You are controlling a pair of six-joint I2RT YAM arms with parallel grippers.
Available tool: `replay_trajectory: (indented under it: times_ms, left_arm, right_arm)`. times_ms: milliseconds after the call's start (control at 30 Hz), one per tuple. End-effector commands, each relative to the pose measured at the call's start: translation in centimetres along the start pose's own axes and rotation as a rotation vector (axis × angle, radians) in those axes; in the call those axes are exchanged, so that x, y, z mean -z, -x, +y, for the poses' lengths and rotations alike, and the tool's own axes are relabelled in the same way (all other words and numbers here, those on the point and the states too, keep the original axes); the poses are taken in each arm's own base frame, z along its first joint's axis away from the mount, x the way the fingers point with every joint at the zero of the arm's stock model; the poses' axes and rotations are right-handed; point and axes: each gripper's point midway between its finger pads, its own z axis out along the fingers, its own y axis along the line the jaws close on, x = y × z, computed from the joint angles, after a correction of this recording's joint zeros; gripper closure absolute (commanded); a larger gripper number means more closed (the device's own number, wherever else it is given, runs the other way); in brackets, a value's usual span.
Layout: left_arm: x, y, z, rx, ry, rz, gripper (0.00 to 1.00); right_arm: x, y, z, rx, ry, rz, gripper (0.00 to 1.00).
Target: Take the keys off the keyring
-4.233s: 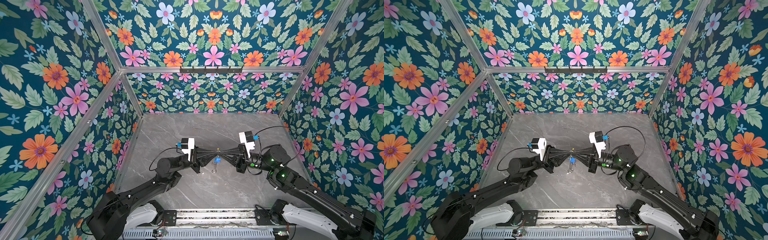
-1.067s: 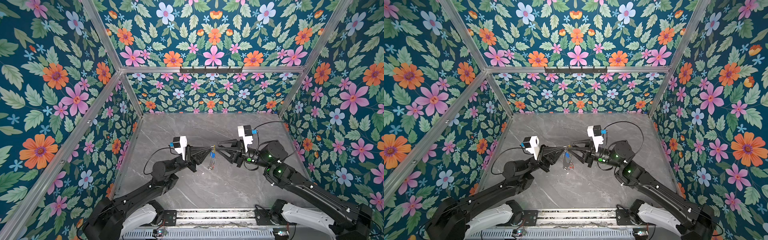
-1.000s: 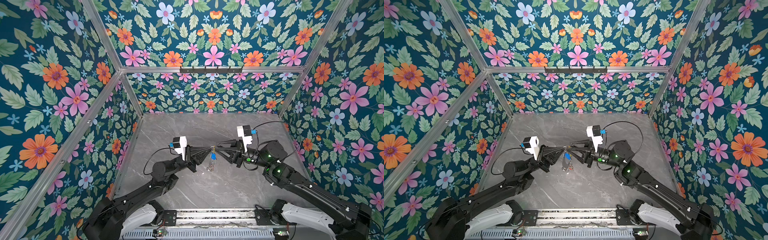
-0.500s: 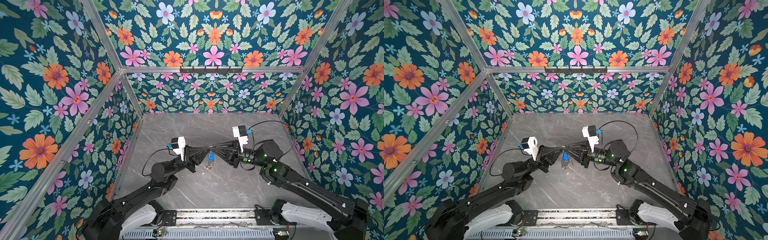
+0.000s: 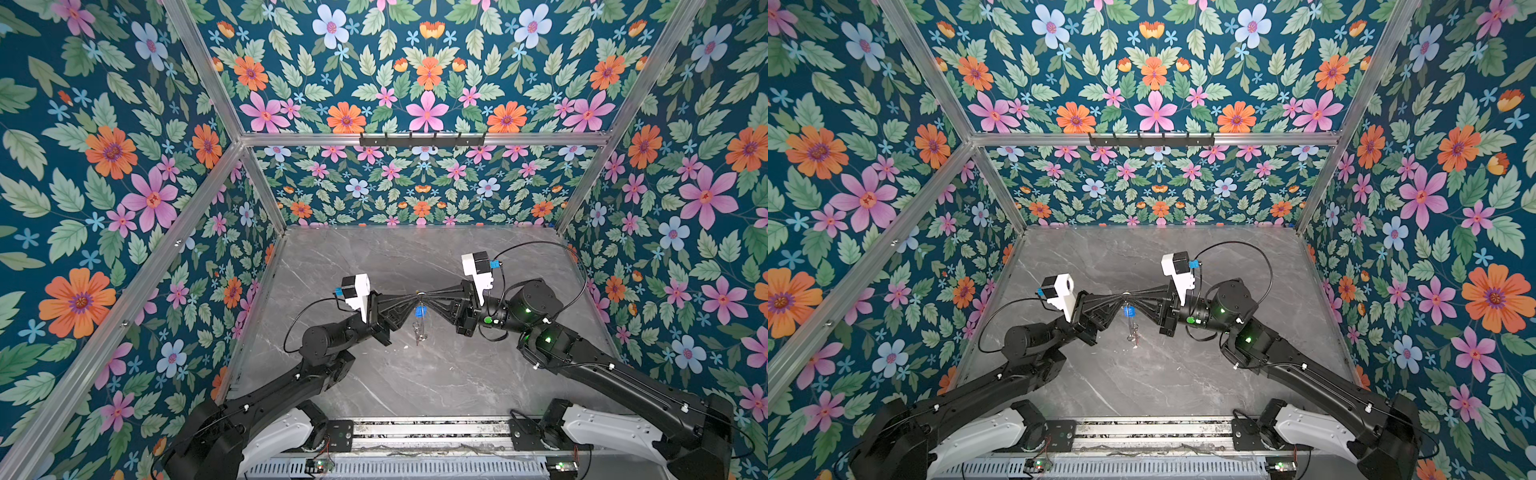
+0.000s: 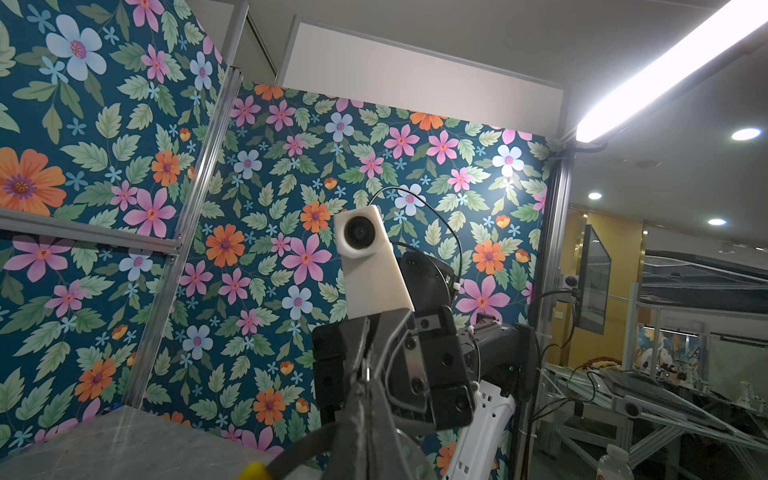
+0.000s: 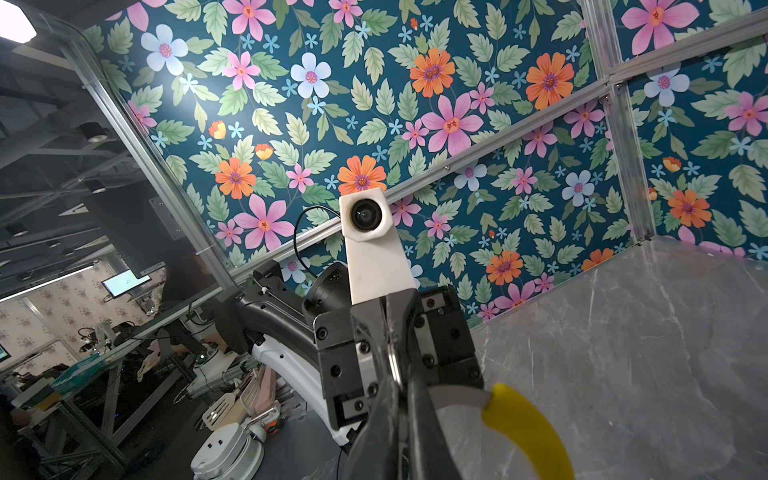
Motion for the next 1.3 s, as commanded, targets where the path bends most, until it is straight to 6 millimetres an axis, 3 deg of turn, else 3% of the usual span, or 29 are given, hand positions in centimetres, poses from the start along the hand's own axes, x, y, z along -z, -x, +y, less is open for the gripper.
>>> replay_trajectory:
  times_ms: [0, 100, 233, 400, 667, 867, 1267]
  left_arm:
    - [0.0, 0.3, -0.3, -0.018, -0.013, -0.01, 1.0]
    - [0.0, 0.4, -0.5, -0.011, -0.013, -0.006, 1.0]
    - [0.3, 0.0, -0.7, -0.017, 0.009, 0.049, 0.7]
    - [0.6, -1.1, -1.2, -0.026, 0.043, 0.189, 0.64]
    - [0.3, -3.2, -1.8, 0.038, 0.045, 0.432, 0.66]
    - [0.2, -4.4, -1.9, 0.078, 0.024, 0.543, 0.71]
    - [0.7, -5.4, -2.7, 0.104, -0.023, 0.612, 0.77]
  right_arm:
    - [0.1, 0.5, 0.5, 0.014, 0.015, -0.012, 1.0]
    - [0.5, 0.5, 0.5, 0.009, -0.007, -0.011, 1.0]
    - [1.5, -0.4, -0.4, -0.017, -0.097, 0.046, 1.0]
    - [2.6, -2.5, -0.1, -0.018, -0.139, 0.22, 1.0]
    - [4.3, -4.5, 1.4, 0.062, -0.119, 0.46, 1.0]
    - [4.5, -4.4, 2.5, 0.105, -0.065, 0.526, 1.0]
    - [4.1, -4.6, 2.2, 0.112, -0.06, 0.569, 1.0]
